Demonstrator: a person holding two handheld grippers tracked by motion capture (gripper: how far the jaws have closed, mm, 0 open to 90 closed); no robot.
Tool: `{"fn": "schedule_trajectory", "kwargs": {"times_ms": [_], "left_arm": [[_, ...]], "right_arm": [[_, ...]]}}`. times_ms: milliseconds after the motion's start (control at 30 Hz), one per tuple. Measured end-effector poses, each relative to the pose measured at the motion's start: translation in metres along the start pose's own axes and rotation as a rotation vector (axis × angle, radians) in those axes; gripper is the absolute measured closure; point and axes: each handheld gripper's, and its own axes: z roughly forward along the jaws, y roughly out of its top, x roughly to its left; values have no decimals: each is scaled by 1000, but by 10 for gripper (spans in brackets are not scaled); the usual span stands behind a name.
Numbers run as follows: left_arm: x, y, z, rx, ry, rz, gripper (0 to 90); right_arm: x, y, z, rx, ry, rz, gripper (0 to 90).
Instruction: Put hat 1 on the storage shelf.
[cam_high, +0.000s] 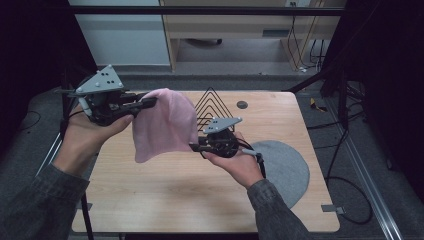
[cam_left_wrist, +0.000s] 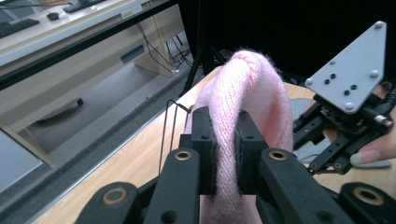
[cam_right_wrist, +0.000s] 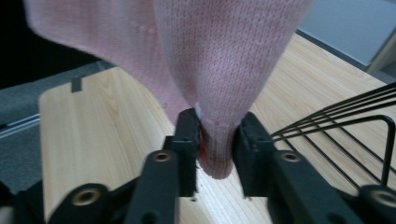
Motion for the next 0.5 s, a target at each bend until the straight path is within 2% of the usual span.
{"fn": "schedule_trajectory", "kwargs": {"times_ms": [100,233,333,367,400,500], "left_arm": [[8,6,4,-1,4,-3,812],[21,17,13,-11,-16,-17,808],[30,26,22,-26,-30,-19,806],[30,26,22,-26,-30,-19,807],[32,28,24,-36,-34,-28,806],[39,31,34,-53,-45,-48,806]], "right_arm": [[-2,3,-4,-2,-1,-2,785],[-12,13,-16,8,-15,-14,785],[-22,25,-28,20,-31,-39,791],[-22,25,-28,20,-31,-39,791],[-29,31,-33,26,-39,-46,794],[-36,35,-35,33,-52,-48,795]]}}
